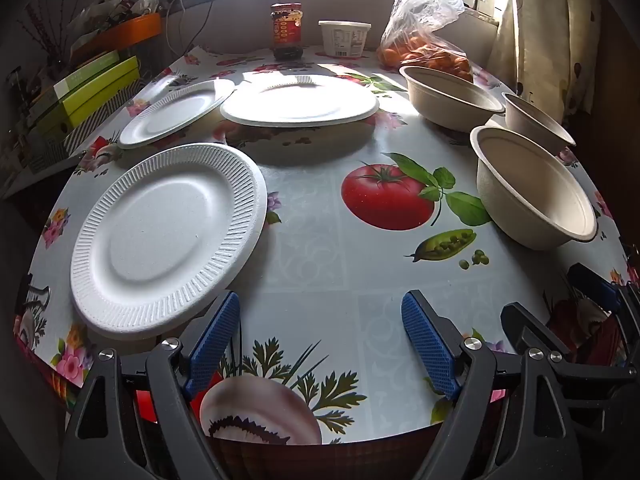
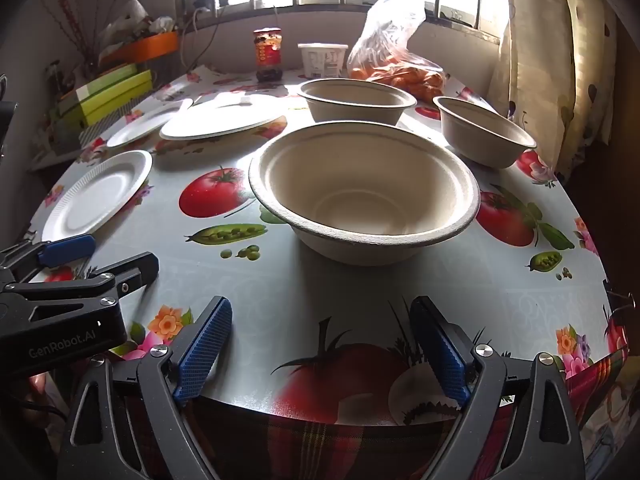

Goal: Organize plates and bowls

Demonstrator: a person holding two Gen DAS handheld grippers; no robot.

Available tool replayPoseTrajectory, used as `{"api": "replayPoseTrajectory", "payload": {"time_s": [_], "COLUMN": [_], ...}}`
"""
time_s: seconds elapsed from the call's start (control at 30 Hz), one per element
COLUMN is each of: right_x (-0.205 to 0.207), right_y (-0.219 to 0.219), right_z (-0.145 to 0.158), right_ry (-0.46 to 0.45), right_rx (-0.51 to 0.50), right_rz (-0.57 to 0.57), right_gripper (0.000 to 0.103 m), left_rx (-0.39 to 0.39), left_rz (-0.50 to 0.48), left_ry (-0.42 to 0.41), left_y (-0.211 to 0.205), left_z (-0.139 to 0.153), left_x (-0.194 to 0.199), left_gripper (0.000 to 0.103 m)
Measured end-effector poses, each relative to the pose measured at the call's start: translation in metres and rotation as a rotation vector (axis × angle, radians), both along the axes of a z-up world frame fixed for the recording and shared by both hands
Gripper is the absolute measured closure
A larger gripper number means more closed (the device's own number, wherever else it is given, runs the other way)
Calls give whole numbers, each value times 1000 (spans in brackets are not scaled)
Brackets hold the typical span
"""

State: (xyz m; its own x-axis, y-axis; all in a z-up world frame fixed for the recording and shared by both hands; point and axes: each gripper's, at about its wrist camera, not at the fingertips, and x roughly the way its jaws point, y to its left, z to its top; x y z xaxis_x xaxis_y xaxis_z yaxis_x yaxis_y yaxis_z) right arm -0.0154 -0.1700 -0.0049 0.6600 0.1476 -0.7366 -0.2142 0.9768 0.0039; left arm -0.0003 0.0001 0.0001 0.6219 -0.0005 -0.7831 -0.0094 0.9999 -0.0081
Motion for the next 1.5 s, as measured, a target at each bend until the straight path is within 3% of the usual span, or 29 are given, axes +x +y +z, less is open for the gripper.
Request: {"api": "replayPoseTrajectory", "payload": {"time_s": [0.3,1.5], "right_x": [2,-5], "right_y": [-1,-3], "right_z": [-1,3], "right_ry": [19,17], "right_rx": [-4,15], "right_rz": [-18,-47], "right_gripper": [1,2], "left_rx": [4,8], "left_rz": [-4,-15], "left_ry": [9,0], "left_y": [0,-5], "left_z": [0,4], "left_x": [1,-5], "left_gripper": [19,19]}}
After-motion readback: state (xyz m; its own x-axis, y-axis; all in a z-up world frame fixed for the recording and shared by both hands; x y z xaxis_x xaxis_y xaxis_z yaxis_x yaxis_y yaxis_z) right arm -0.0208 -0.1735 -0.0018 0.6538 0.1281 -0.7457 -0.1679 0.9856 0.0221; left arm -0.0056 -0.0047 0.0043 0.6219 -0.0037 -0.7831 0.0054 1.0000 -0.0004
